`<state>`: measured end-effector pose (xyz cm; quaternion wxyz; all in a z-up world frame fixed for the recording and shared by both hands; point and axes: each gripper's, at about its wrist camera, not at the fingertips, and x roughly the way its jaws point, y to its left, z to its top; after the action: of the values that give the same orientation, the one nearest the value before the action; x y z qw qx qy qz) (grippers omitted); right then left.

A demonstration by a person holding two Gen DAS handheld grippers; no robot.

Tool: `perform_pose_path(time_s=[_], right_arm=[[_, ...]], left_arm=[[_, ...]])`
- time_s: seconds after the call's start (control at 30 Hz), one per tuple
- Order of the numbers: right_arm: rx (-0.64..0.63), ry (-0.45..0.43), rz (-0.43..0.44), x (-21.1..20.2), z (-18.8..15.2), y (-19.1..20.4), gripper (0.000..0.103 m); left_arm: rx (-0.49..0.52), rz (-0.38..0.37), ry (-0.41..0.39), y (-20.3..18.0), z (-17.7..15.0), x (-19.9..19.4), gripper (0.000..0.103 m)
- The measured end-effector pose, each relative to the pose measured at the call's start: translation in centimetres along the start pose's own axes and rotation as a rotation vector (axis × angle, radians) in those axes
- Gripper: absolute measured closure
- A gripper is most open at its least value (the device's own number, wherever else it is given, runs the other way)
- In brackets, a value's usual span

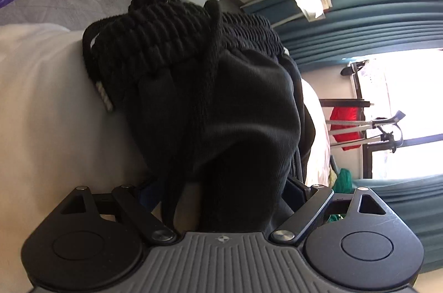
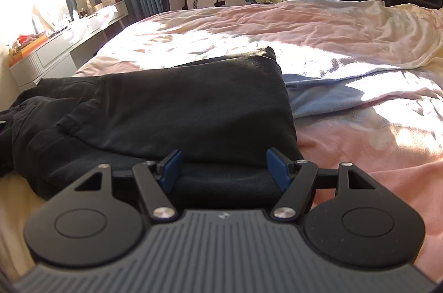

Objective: Fold clothes
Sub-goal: 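Grasp the ribbed waistband with the left gripper and lift it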

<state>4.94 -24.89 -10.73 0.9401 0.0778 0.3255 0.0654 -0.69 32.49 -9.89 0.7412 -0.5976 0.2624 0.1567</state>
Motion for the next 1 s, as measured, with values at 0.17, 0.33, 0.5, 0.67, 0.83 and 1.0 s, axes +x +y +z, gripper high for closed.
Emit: perform_pose_path(time_s=[0.17,0.33,0.5,0.67,0.83,1.0], right_arm=[[-0.033,-0.005,-0.021,0.0,-0.2,0.5,0.034],[0.018,-0.041,-0.010,-0.6,0.2,0.2,0.034],[-0.028,0.022,-0.025,0.7,-0.3,0.5,0.034],[-0.059,0.025,-0.039,1.1,-0.5,1.0,0.031],[-0.037,0.028,-0.029,1.0,-0.2,0.7,0.031],[-0.012,0.024,-0.016,0.8,0.2,0.3,0.031]], left_arm=[[-0.004,-0.027,-0.081,0.0,2.0,0.9,0.018],[0.152,0.048,-0.138,-1.1,3.1,2.2,0.041],[0.290,0.108,-0.184,-2.3,2.1,2.9,0.053],[0.344,0.119,-0.215,-3.5,1.1,2.8,0.064],[0.497,0.175,-0.321,-7.2,-1.2,0.4,0.079],[0.700,0.202,-0.482,-13.0,-6.2,-1.9,0.082]])
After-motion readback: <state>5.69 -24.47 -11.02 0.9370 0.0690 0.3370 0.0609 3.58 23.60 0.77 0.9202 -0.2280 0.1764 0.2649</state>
